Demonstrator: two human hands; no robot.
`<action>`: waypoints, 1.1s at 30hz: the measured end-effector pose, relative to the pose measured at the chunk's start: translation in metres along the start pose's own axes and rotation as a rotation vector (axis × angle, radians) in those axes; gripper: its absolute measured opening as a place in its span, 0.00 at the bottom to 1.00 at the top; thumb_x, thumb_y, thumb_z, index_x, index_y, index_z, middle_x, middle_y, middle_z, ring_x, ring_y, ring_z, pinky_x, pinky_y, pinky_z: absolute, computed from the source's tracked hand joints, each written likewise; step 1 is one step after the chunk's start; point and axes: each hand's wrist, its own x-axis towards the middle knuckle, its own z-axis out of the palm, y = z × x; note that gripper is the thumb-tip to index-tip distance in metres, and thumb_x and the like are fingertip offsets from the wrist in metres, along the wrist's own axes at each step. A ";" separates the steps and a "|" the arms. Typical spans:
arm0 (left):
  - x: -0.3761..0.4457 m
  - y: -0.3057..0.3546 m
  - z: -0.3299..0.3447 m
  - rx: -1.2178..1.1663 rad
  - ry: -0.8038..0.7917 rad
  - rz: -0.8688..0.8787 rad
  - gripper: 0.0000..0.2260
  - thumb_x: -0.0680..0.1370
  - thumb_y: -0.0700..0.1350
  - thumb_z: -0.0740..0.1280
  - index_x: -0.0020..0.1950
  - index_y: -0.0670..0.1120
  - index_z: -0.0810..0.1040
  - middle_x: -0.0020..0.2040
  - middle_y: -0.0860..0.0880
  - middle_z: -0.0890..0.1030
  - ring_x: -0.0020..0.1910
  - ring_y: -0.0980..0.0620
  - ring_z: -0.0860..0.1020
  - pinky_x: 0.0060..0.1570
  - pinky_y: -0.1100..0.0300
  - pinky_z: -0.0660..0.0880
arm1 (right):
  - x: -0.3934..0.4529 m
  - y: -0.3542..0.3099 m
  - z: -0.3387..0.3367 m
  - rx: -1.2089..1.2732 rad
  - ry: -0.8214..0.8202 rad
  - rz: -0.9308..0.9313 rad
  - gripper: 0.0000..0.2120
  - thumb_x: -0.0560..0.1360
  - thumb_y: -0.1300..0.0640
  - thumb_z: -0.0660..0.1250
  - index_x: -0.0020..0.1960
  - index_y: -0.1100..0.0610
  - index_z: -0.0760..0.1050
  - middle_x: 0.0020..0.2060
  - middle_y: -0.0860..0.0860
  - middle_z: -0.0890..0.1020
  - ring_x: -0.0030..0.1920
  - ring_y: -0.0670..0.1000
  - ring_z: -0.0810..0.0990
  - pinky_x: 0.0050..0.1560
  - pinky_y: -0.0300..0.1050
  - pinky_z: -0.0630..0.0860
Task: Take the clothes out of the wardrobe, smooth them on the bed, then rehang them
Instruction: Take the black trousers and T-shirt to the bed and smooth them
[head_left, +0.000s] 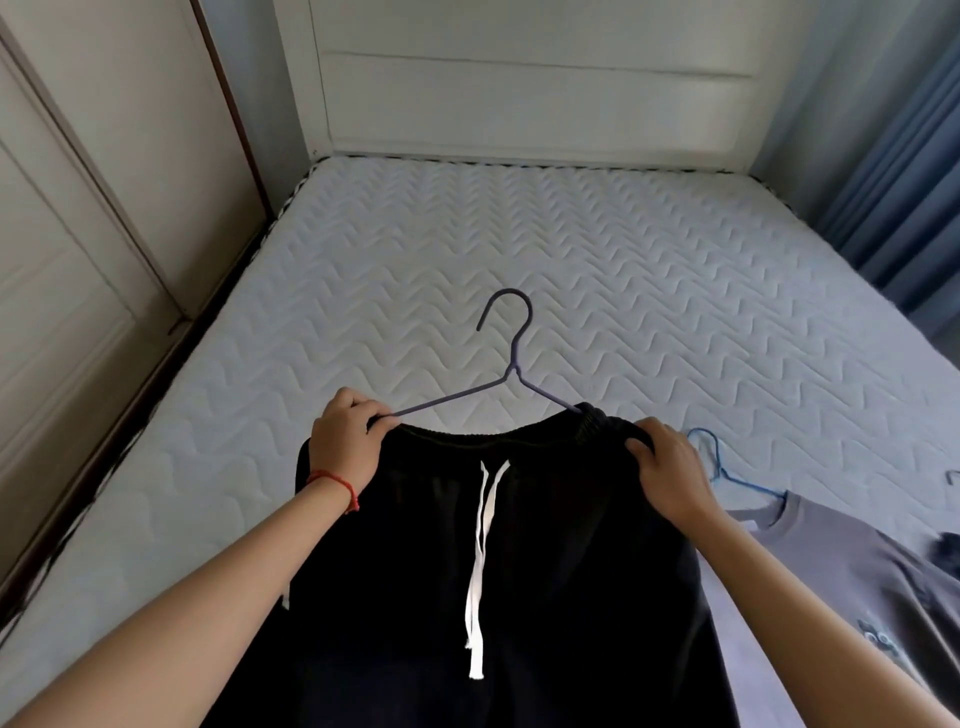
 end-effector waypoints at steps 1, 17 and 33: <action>0.003 -0.005 0.011 0.001 -0.005 -0.006 0.07 0.74 0.43 0.69 0.47 0.40 0.82 0.48 0.44 0.76 0.47 0.45 0.77 0.49 0.55 0.73 | 0.005 0.007 0.010 -0.008 -0.005 0.006 0.09 0.78 0.58 0.58 0.54 0.60 0.73 0.49 0.59 0.79 0.52 0.60 0.75 0.51 0.51 0.69; 0.007 -0.102 0.172 0.386 -0.124 0.034 0.19 0.75 0.48 0.67 0.63 0.43 0.75 0.63 0.42 0.75 0.65 0.40 0.70 0.60 0.46 0.67 | 0.072 0.109 0.189 -0.124 -0.097 0.116 0.12 0.79 0.55 0.55 0.57 0.59 0.73 0.51 0.59 0.78 0.55 0.61 0.72 0.57 0.53 0.64; -0.057 -0.158 0.222 0.629 -0.215 0.182 0.28 0.75 0.60 0.50 0.73 0.50 0.62 0.74 0.44 0.64 0.72 0.42 0.63 0.66 0.38 0.62 | 0.105 0.127 0.234 -0.049 0.059 0.014 0.12 0.79 0.60 0.57 0.60 0.61 0.72 0.54 0.66 0.73 0.57 0.64 0.68 0.57 0.53 0.63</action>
